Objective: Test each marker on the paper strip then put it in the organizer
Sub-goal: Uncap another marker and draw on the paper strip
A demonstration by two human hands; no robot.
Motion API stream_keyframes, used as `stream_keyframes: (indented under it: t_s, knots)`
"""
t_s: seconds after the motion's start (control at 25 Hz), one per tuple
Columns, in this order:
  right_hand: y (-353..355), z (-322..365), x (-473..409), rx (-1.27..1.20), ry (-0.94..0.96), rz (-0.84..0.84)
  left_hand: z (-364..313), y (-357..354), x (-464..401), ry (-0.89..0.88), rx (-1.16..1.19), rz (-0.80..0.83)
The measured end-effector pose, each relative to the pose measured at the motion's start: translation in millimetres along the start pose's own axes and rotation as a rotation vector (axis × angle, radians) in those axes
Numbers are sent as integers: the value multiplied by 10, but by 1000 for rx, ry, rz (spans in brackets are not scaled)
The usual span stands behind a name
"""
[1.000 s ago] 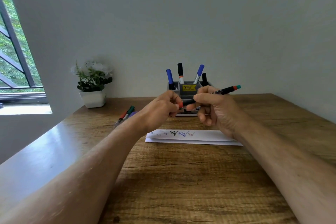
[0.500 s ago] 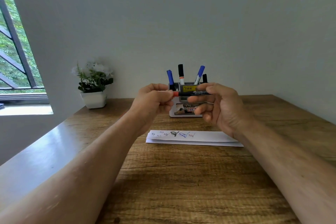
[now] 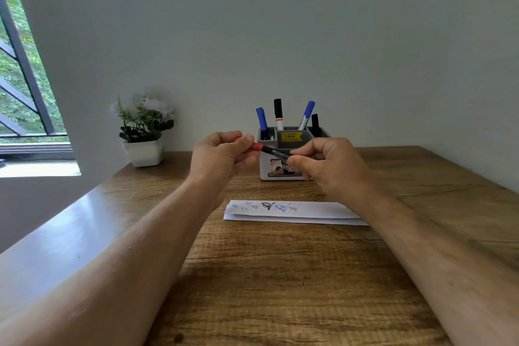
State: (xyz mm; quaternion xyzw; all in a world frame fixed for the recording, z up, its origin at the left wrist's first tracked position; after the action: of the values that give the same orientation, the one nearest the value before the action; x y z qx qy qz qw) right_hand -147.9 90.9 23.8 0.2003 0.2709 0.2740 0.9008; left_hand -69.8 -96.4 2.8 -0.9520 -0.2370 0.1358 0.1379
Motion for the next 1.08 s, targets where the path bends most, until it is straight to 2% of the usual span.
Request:
stream_keyframes:
  t_s: [0.24, 0.44, 0.72, 0.88, 1.08]
  knots:
    - [-132, -16, 47, -67, -77, 72, -14, -41, 7, -30, -37, 8]
    - [-195, 12, 54, -74, -89, 43, -160, -154, 65, -150, -208, -24]
    - [98, -144, 64, 114, -161, -207, -653, -462, 169, -480, -466, -81]
    - [-37, -200, 29, 212, -222, -97, -833, -859, 104, -658, -565, -44]
    - [-82, -203, -8, 235, -235, -65, -787, -1202, -156, -696, -599, 18]
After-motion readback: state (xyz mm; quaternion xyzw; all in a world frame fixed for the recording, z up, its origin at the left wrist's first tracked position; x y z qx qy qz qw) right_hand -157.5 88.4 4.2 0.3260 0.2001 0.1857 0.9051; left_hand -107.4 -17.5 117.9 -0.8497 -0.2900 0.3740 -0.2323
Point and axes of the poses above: each hand's wrist, its own x-axis away from the middle knuckle, its own y-axis out of the back of the hand, z = x × y, the point moved 9 cm from there along -x, towards the middle knuckle, and after that the axes turned 9 degrees about z, right-handed, at the moved point
